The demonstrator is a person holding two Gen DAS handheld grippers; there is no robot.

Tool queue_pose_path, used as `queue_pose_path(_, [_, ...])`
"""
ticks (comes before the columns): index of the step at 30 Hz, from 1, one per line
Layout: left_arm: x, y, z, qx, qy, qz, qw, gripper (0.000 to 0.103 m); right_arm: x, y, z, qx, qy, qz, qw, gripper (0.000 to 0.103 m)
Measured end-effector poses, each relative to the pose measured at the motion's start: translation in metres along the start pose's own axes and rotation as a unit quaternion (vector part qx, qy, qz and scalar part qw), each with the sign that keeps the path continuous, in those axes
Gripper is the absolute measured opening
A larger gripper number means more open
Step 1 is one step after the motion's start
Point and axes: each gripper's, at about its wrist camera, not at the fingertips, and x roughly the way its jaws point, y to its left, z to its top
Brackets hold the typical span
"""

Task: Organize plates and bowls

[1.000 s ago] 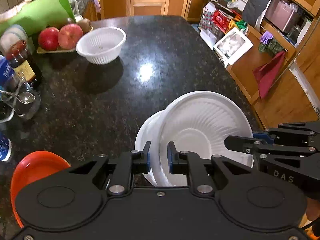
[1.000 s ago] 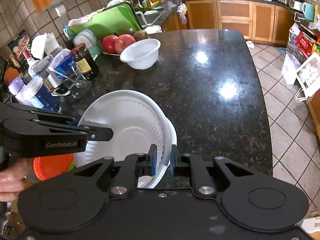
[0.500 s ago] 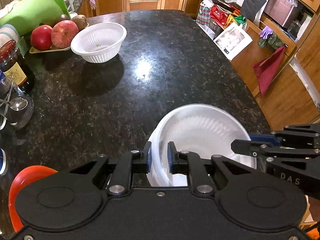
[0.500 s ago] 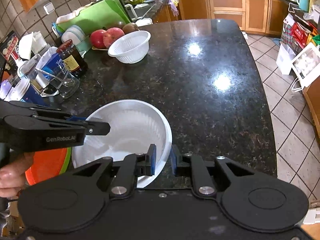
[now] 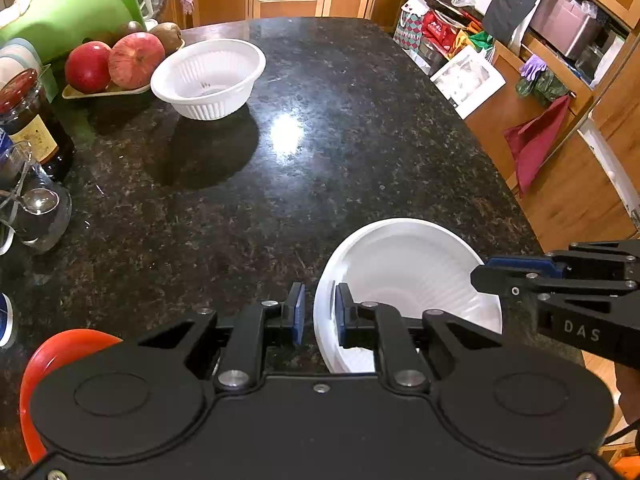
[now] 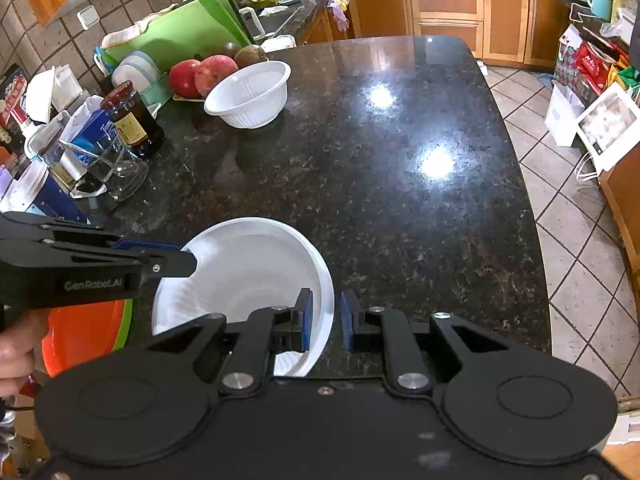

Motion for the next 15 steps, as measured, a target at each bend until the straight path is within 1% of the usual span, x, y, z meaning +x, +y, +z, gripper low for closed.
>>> queue_pose_path(2, [-0.003, 0.002, 0.0, -0.003, -0.002, -0.003, 1.0, 0.021, -0.002, 0.001, 0.0, 0.001, -0.003, -0.001, 1.0, 0.018])
queue_pose_path(8, [-0.011, 0.004, -0.003, -0.007, -0.016, 0.004, 0.9998, 0.021, -0.009, 0.004, -0.002, -0.001, -0.015, 0.0, 1.0, 0.018])
queue_pose_path(15, [-0.019, 0.008, -0.009, -0.009, -0.046, 0.043, 0.998, 0.021, -0.02, 0.015, -0.004, -0.013, -0.029, 0.006, 0.999, 0.018])
